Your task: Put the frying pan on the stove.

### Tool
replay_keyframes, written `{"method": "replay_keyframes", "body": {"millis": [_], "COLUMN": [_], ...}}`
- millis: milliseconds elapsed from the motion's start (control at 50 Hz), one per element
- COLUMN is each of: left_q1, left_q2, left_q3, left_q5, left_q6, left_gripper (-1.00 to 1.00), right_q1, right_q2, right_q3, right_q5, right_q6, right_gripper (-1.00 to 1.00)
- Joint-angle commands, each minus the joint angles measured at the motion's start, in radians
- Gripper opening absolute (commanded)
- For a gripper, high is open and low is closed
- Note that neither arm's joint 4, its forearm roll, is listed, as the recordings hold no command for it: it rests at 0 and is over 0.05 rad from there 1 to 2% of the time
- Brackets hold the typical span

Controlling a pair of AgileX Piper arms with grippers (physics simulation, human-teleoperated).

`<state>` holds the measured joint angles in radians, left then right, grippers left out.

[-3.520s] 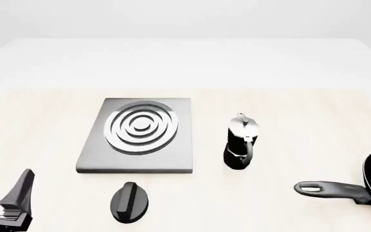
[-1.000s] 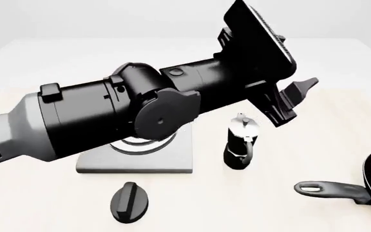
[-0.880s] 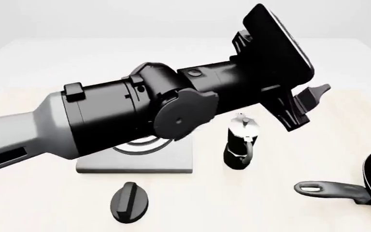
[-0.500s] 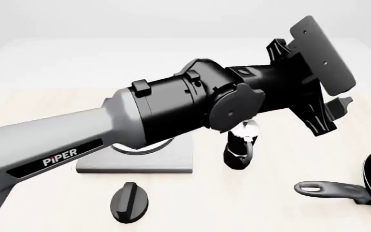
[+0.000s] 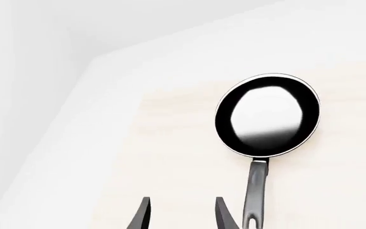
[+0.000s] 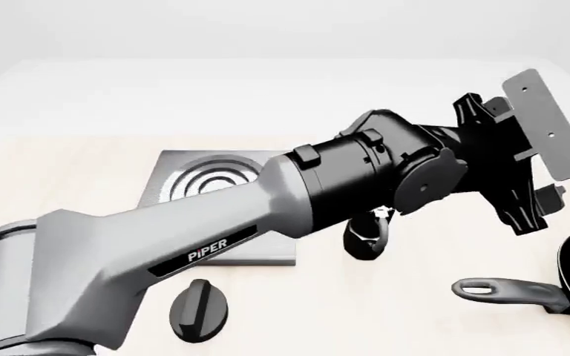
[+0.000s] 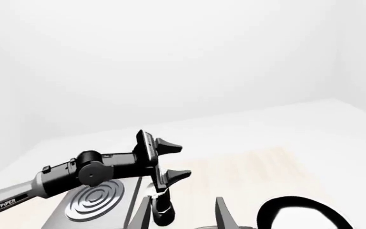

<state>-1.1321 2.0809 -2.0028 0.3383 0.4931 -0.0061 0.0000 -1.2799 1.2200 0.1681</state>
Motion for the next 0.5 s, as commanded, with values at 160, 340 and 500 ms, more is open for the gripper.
{"method": "replay_keyframes", "body": {"millis": [160,340,500], "left_q1": [-0.021,-0.012,-0.012], "left_q2": [0.126,0.177,0.204], "left_q3": [-0.123,-0.156,-0.154], "left_q5": [0.065,0.078,0.073], "left_q6": [-0.029,-0.031,-0.032], "left_gripper": [1.00,1.00,1.00], "right_q1": [0.003,0.002,0.002], "right_q2": [0.000,0.000,0.000], "right_q3": [0.009,0.010,0.011], "right_q5": [0.000,0.000,0.000], "right_q6": [0.003,0.007,0.009], "right_gripper": [1.00,1.00,1.00]}}
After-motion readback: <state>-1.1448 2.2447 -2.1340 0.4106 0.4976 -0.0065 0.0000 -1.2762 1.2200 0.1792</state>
